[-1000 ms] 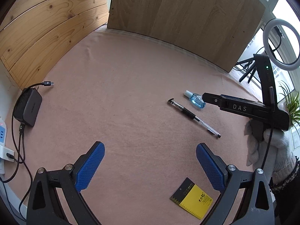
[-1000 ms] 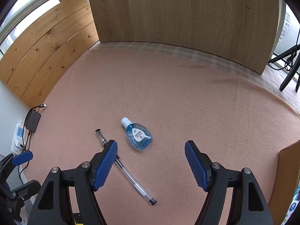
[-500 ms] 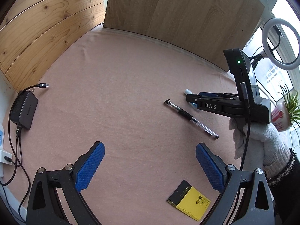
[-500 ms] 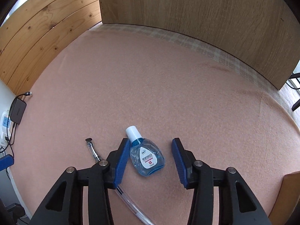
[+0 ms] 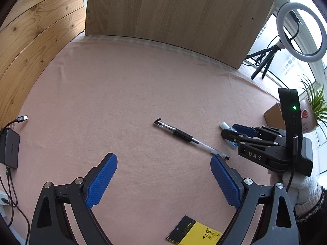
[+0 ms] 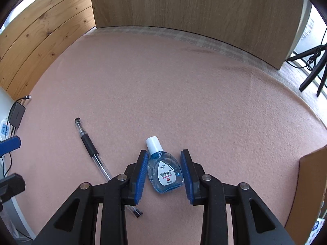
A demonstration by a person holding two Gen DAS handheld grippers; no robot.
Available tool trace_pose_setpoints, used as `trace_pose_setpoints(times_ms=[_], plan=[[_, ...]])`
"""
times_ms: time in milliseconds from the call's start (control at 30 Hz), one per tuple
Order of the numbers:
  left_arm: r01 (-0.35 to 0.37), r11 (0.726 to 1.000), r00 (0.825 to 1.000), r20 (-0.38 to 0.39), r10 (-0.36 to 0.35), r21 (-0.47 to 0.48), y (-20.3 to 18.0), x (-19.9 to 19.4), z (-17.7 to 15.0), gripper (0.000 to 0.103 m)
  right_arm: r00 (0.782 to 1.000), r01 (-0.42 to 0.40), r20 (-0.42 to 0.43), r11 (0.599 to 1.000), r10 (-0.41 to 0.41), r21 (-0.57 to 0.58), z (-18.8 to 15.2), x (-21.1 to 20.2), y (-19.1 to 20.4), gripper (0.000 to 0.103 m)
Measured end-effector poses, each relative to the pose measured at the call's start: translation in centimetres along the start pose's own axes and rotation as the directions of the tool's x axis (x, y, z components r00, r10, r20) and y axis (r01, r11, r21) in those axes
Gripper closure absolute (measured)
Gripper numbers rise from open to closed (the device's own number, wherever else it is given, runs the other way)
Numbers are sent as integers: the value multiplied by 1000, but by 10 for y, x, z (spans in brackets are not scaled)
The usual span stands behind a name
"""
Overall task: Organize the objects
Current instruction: 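Close the right gripper around the blue eye-drop bottle, then align the left gripper along the black pen and grasp it while the right gripper holds the bottle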
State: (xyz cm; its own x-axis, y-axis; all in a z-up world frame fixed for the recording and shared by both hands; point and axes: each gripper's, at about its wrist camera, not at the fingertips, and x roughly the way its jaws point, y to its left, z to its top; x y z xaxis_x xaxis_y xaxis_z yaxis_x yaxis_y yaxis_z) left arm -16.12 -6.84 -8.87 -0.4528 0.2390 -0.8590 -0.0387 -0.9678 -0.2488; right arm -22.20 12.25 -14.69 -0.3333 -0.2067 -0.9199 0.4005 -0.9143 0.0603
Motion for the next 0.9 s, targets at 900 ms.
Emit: trace_pose_setpoints(times_ms=[900], plan=[[110, 989, 966, -246, -83, 100, -7, 95, 59, 18, 1000, 29, -13, 980, -27, 197, -108, -53, -60, 73]])
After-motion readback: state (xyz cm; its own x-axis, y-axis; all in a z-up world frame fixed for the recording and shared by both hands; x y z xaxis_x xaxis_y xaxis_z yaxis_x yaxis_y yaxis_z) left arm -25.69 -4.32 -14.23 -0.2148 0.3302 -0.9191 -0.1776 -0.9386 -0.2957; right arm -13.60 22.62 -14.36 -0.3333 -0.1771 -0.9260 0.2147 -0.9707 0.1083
